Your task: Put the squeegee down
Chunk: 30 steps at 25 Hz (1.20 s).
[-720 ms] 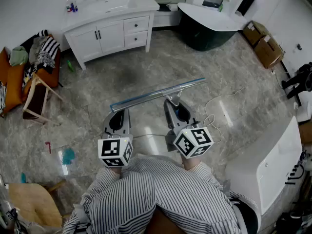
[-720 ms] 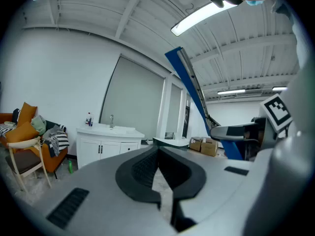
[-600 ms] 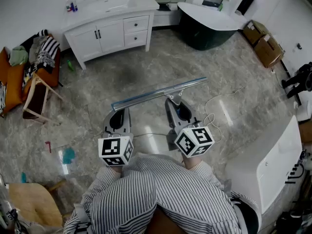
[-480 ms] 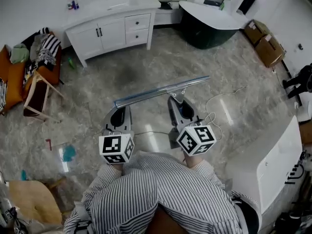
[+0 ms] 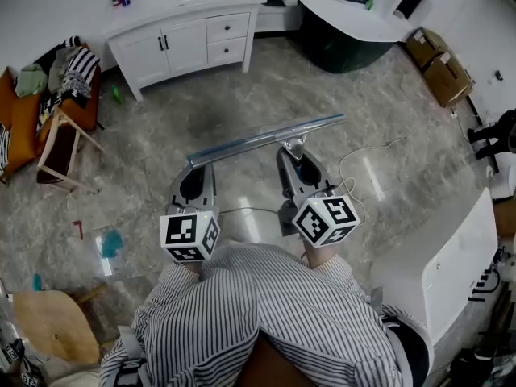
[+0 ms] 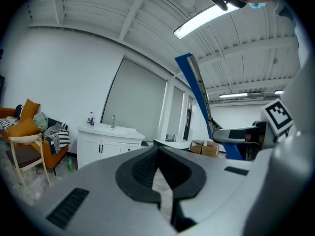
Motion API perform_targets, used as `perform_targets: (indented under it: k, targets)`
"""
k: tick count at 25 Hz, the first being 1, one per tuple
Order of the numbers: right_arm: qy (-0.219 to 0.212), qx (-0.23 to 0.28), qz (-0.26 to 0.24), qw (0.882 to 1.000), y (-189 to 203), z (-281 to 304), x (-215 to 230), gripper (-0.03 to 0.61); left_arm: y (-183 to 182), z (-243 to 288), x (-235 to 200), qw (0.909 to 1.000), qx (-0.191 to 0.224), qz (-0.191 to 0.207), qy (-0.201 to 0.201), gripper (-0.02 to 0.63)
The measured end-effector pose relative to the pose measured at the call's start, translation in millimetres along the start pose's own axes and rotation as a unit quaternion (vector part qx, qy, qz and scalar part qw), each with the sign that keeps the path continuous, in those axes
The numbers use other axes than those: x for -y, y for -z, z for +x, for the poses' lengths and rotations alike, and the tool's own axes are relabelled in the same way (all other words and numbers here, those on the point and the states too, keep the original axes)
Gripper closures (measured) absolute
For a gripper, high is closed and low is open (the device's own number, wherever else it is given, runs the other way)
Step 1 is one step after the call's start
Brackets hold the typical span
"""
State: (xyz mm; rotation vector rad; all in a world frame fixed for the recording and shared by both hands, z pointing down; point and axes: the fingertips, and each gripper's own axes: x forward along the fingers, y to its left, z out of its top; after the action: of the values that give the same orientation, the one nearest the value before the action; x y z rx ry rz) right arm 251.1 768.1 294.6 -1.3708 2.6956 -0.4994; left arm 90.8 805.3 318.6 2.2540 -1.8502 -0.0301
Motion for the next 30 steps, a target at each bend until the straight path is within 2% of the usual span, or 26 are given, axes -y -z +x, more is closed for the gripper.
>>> perform_targets:
  k: [4,11,15,19,30]
  targets:
    - [0.005,-0.004,0.014,1.000,4,-1,9,0.469,11,7,0,0.9999,-0.010,-0.010,-0.004,0.601]
    - [-0.004,-0.030,-0.025,0.999,14,-1,24,0.469,22,16,5,0.9996,-0.017,-0.014,-0.018,0.601]
    - [-0.007,-0.032,-0.009,0.999,19,-6,38,0.469,34,24,18,0.9993,-0.026,-0.019,-0.019,0.601]
    - [0.000,-0.058,0.001,0.998,32,-12,53,0.469,45,25,28,0.9989,-0.038,-0.018,-0.022,0.601]
    - [-0.006,-0.070,-0.019,0.997,36,44,71,0.469,46,80,6,0.9986,-0.047,-0.014,-0.022,0.601]
